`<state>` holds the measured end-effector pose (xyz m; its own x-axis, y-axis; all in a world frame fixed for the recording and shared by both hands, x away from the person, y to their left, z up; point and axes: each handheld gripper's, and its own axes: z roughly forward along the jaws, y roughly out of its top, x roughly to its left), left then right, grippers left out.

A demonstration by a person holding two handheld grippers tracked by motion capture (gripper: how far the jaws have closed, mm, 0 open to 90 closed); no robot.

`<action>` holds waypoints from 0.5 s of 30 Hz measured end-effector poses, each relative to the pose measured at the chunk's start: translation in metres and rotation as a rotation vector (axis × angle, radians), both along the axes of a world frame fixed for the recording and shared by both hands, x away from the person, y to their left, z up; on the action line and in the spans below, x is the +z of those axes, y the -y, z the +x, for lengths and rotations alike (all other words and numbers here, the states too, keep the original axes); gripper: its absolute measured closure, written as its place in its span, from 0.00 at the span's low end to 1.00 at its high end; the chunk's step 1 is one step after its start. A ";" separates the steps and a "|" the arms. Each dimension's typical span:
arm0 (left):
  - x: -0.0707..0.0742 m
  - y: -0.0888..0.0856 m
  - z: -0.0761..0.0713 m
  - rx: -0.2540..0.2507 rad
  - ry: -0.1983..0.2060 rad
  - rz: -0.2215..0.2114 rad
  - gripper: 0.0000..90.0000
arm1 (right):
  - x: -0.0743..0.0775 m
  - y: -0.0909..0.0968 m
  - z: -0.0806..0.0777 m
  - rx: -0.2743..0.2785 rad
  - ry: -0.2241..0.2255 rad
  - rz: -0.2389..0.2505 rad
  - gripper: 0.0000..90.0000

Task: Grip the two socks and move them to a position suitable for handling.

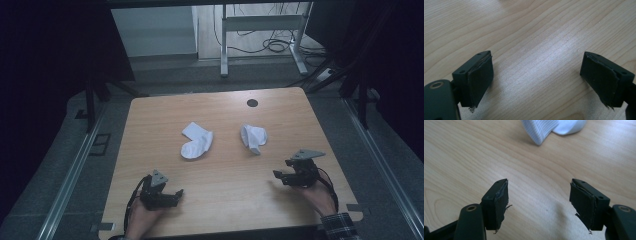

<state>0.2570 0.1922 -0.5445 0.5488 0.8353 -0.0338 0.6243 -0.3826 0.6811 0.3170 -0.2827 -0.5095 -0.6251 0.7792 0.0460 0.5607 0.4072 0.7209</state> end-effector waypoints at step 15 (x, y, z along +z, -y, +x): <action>0.000 0.000 0.000 0.000 0.001 -0.001 0.13 | 0.009 -0.032 0.024 0.049 0.047 0.012 0.39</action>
<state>0.2569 0.1921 -0.5447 0.5484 0.8355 -0.0343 0.6240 -0.3816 0.6820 0.3412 -0.2506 -0.5007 -0.6641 0.7472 0.0246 0.5059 0.4249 0.7507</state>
